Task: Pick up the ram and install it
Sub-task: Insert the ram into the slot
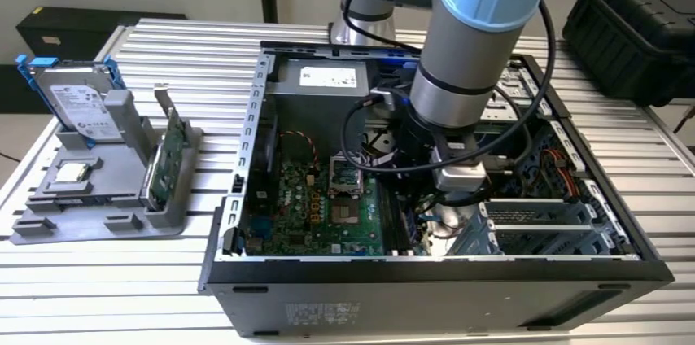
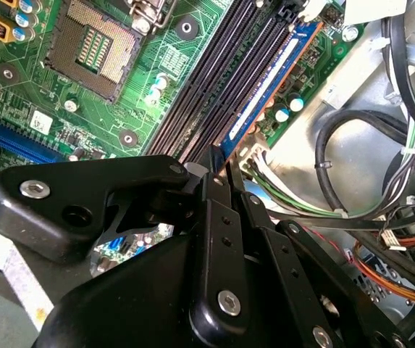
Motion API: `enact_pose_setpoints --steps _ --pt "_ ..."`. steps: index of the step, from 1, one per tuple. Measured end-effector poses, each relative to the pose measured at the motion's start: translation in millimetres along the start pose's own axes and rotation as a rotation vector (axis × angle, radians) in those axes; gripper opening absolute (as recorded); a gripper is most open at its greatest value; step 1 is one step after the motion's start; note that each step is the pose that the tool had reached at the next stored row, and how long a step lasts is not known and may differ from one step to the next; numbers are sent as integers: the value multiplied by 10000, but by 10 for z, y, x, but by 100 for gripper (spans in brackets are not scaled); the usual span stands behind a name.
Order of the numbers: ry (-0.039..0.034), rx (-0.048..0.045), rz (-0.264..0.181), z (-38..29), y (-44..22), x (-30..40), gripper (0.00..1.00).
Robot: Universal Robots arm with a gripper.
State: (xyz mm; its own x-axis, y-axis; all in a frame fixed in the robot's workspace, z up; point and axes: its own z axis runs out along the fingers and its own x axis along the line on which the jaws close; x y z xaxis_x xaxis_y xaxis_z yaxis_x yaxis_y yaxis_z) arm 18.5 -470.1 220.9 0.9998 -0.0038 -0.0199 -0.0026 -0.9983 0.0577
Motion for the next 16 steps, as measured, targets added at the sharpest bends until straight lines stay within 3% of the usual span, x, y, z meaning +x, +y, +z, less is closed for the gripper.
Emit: enact_pose_setpoints --steps 5,16 --pt "-2 15 0 52 -2 -3 0" --pt "-1 34 3 71 0 -10 0"
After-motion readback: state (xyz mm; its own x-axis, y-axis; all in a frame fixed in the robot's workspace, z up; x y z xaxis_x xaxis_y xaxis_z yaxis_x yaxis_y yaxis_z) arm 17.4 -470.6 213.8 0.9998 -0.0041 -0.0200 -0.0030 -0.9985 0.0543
